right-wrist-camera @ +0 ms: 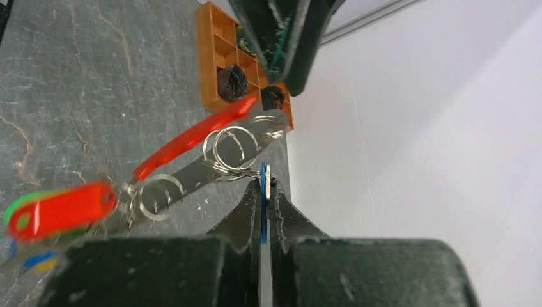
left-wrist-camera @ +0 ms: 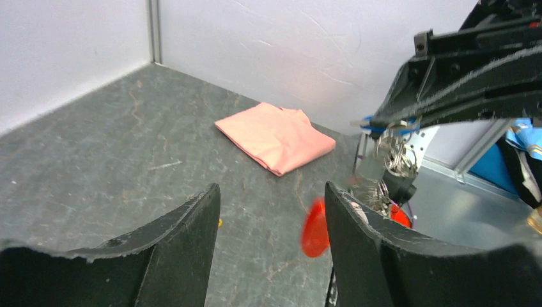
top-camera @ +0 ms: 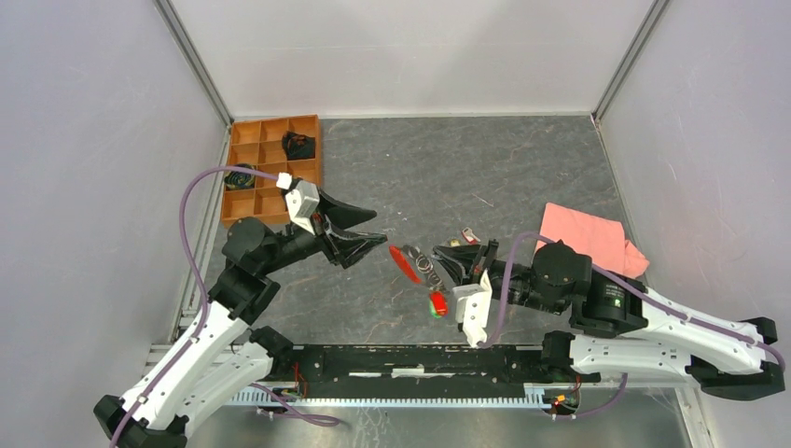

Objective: Remove the keys from the keyring
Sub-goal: Remove the key from the keyring.

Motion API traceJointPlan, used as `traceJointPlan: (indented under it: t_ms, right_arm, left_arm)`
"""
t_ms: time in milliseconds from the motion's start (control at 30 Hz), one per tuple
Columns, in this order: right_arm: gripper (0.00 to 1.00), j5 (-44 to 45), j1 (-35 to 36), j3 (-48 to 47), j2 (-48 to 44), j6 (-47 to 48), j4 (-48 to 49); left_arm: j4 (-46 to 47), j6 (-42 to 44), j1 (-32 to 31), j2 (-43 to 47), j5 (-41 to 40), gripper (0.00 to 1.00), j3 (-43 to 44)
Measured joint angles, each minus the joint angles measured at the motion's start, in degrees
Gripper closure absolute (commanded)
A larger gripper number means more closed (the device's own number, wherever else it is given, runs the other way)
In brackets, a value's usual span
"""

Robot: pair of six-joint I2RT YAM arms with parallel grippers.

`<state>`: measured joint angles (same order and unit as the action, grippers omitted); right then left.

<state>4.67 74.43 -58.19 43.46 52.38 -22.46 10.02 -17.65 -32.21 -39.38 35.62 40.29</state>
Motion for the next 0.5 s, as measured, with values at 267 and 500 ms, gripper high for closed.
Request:
traceJointPlan:
  t_ms: [267, 500]
  right_arm:
    - [0.99, -2.93, 0.46, -0.02, 1.62, 0.42, 0.04]
    - [0.99, -3.63, 1.09, -0.09, 1.86, 0.61, 0.13]
  left_arm:
    - [2.05, 0.57, -0.02, -1.90, -2.51, 0.35, 1.55]
    - [3.63, 0.57, 0.00, -7.26, -2.03, 0.42, 1.53]
